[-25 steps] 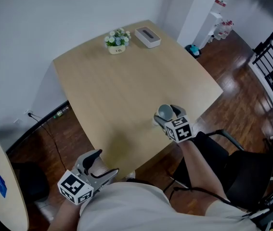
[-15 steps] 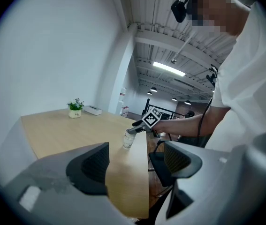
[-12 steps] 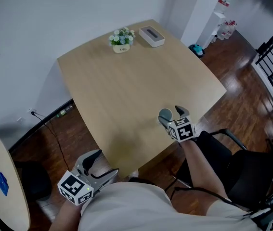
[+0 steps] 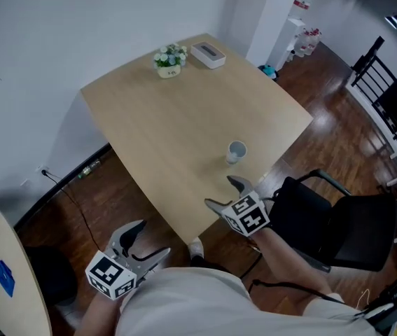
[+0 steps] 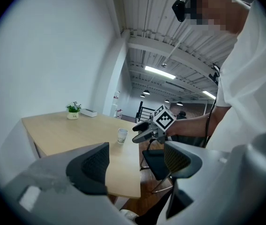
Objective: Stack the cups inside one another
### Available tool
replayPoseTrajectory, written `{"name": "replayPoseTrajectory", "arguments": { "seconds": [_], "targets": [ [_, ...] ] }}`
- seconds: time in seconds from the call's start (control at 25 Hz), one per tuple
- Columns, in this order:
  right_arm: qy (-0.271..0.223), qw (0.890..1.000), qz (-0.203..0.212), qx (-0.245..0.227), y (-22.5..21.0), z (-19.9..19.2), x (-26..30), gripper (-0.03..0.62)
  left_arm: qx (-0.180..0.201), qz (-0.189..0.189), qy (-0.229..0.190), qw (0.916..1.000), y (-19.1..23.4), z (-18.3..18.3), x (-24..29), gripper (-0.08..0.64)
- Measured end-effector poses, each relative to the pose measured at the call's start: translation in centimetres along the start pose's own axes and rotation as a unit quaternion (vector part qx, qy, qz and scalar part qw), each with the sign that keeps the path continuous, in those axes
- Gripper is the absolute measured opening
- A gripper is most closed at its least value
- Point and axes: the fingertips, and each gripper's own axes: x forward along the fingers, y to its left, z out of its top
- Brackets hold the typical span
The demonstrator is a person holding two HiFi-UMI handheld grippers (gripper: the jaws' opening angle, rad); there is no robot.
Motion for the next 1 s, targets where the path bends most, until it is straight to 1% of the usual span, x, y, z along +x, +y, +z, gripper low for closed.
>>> {"name": "replayPoseTrajectory", "arguments": {
  "seconds": [0.16,0.28,0.4,0.52,0.68,0.84,1.0],
  "targets": [
    [-0.019,1.0,0.021,-0.009,9.3,0.7,-2.6,0.4,0.01,-0.005,-0.006,0.9999,-0.9,-1.8,-5.0,0.383],
    [-0.036,0.999,0.028,0.002,15.7,0.6,-5.1,0.403,0.016,-0.009,-0.006,0.9998,-1.9,-3.5,-9.1,0.383],
    [-0.041,0.999,0.021,0.016,20.8,-0.7,-7.7,0.403,0.014,-0.011,0.0,0.9998,-3.0,-5.7,-12.4,0.383],
    [-0.034,0.999,0.015,0.036,24.8,-3.1,-9.9,0.403,0.007,-0.017,0.007,0.9998,-3.9,-7.9,-14.3,0.383],
    [-0.035,0.997,0.01,0.063,28.3,-5.6,-13.3,0.407,0.011,-0.039,0.008,0.9991,-6.2,-9.6,-15.6,0.383],
    [-0.041,0.997,-0.007,0.067,29.3,-6.2,-15.2,0.408,0.017,-0.053,0.004,0.9984,-7.4,-10.2,-16.0,0.383],
    [-0.04,0.997,-0.004,0.063,30.0,-6.3,-15.9,0.408,0.022,-0.053,-0.002,0.9983,-8.2,-9.5,-15.9,0.383]
  ]
}}
